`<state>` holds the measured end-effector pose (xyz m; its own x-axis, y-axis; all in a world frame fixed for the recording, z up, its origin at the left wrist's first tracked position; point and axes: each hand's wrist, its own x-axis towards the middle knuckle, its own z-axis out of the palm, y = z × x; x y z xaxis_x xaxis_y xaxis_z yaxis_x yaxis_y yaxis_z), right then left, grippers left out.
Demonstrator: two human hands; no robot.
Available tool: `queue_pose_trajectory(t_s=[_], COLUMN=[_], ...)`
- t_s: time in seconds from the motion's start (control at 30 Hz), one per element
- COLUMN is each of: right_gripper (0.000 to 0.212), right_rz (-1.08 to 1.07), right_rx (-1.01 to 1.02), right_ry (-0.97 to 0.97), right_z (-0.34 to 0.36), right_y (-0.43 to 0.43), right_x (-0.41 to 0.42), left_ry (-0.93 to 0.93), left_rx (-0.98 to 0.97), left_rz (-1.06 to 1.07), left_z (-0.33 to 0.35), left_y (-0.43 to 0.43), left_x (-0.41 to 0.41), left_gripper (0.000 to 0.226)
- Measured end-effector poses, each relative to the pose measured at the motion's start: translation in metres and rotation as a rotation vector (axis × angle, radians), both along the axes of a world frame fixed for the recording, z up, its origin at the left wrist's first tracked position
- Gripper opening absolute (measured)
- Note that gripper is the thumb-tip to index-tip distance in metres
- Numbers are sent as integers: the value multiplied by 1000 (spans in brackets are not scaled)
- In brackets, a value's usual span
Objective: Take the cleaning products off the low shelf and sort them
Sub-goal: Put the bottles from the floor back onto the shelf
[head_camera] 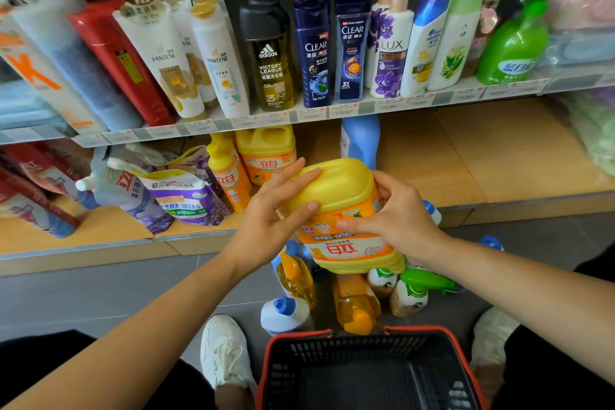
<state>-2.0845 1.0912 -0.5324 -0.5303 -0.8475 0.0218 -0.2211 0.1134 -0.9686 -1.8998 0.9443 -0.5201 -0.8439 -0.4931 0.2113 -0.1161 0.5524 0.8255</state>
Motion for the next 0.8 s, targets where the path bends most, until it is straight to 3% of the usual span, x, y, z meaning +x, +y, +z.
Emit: queue_pose_trajectory(t_s=[0.17,0.27,0.37,0.47,0.57,0.6,0.8], right_gripper=[77,73,79,85,81,80,67], right_rz=[-18,-51,-82,-131,-156,-162,-169], right_rx=[-11,-5,-5,-24,-56,-62,-55], right_ry=[-146,-234,-303,-360,-423,-451,-600], right_z=[-2,-3,-1,3,7,7,2], right_y=[-4,-7,-11,-15,-19,-20,-27], right_x=[0,-3,-6,-8,-9,-9,-7], left_ry=[119,148,94,-137,-346,-384,-382], left_rx=[-368,-400,-120,204,572,660,929], left_rz=[49,115,242,335,201,161,140], left_z=[-1,-10,-22,-40,-57,-59,-65], left_y=[-1,-3,3,9,13,14,7], left_x=[3,6,10,14,18,20,30], left_gripper=[47,50,69,81,44,41,70])
